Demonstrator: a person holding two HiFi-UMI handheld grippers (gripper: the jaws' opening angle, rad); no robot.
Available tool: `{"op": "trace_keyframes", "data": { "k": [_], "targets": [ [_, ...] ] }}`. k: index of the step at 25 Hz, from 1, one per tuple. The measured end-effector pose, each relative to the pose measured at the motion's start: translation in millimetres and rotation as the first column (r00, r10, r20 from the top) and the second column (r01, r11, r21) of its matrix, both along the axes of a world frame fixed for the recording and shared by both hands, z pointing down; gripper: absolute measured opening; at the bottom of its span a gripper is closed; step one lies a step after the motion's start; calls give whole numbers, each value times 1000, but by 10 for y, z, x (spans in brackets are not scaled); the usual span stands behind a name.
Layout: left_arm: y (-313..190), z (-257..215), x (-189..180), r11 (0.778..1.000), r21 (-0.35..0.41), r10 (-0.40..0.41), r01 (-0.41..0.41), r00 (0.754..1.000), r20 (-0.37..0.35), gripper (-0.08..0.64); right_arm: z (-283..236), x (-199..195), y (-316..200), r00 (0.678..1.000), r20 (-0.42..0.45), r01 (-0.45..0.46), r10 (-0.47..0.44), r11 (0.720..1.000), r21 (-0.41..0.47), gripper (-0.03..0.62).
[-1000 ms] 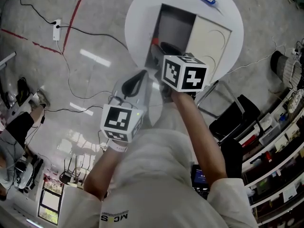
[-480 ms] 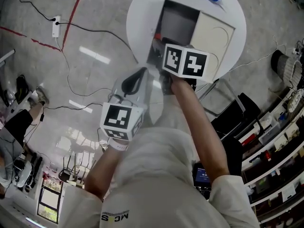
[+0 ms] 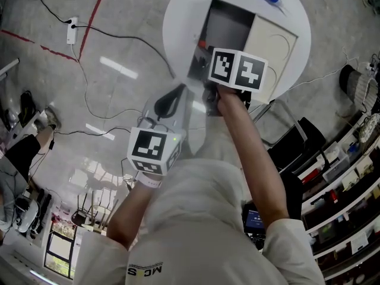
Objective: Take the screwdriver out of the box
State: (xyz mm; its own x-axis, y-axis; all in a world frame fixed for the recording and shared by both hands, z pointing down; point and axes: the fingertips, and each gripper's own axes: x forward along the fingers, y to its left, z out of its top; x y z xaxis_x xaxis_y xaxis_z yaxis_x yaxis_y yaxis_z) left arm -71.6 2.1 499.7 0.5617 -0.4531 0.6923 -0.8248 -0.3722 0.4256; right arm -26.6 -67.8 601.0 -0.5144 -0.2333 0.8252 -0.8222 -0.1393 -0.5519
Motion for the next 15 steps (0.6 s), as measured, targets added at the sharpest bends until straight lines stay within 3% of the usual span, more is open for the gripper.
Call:
{"op": "trace_keyframes", "data": {
  "k": [10,15],
  "targets": [
    [29,-16,-80,1000,0,-19,19,1000,3,0,51,-4,-11,1000,-13,11,-11,1000,-14,106],
    [12,-8,-113,1000,-2,-26,26,1000,1,0,138,-35,-21,1000,23,11,-10,999,-53,106]
  ]
}}
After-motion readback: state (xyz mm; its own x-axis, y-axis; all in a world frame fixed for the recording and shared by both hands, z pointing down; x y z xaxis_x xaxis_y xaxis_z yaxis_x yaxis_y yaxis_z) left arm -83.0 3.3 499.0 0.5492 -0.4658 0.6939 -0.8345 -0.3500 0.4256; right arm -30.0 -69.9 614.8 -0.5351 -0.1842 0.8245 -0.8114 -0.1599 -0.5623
